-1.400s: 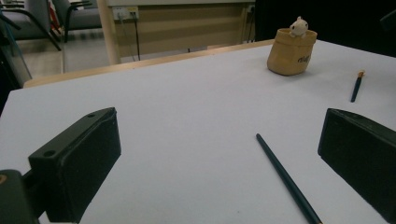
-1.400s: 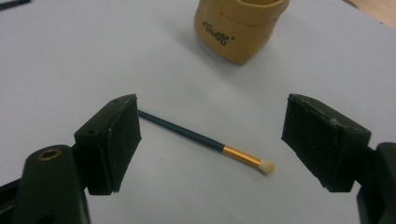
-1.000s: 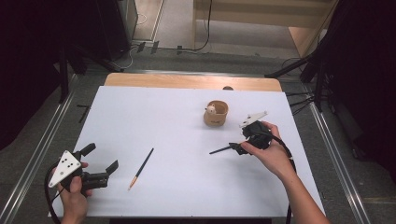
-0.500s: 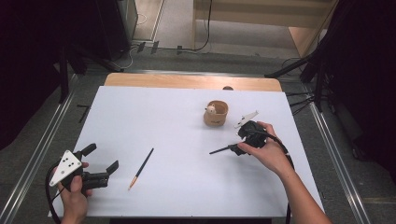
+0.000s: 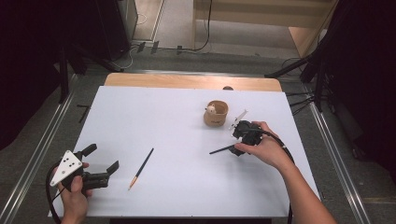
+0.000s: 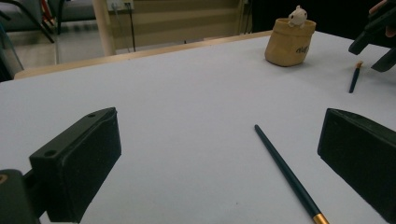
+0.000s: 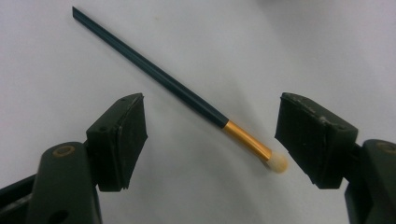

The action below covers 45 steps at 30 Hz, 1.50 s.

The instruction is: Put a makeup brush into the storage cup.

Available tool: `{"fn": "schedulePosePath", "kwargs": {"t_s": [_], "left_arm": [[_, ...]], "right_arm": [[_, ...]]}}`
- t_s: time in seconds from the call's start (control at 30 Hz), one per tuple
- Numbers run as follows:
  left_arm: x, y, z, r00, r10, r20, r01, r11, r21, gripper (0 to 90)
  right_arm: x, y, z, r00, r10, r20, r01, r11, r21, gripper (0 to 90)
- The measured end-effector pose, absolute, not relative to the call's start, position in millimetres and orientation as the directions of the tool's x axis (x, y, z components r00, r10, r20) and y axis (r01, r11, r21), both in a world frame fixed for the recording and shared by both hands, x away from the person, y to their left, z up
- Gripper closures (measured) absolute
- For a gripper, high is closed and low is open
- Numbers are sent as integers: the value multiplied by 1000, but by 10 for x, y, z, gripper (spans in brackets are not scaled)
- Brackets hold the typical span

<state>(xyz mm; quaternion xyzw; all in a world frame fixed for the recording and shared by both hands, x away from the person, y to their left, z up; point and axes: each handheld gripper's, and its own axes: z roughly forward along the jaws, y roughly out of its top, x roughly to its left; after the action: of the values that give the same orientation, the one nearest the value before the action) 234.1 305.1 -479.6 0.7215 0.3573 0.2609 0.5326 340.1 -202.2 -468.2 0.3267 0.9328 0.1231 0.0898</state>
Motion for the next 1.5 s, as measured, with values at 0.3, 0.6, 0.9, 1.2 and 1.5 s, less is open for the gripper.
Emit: {"fn": "schedulePosePath", "kwargs": {"t_s": [0.3, 0.6, 0.9, 1.2, 1.5], "left_arm": [[2338, 3021, -4792, 606, 795, 9, 234, -189, 954, 0], [2334, 3013, -4795, 602, 798, 14, 234, -193, 953, 0], [2327, 2998, -4797, 602, 798, 13, 235, -193, 953, 0], [2327, 2974, -4796, 606, 796, 7, 236, -189, 953, 0], [2342, 2917, -4742, 632, 774, -24, 246, -171, 954, 0]], "right_arm": [[3471, -2001, -4730, -797, 601, -65, 572, 785, 239, 334], [3514, -1937, -4795, -808, 585, -67, 566, 803, 187, 343], [3542, -1933, -4814, -825, 565, -28, 553, 815, 171, 483], [3536, -1920, -4789, -820, 572, 11, 566, 809, 161, 846], [3438, -1989, -4743, -758, 652, 22, 634, 729, 258, 848]]}}
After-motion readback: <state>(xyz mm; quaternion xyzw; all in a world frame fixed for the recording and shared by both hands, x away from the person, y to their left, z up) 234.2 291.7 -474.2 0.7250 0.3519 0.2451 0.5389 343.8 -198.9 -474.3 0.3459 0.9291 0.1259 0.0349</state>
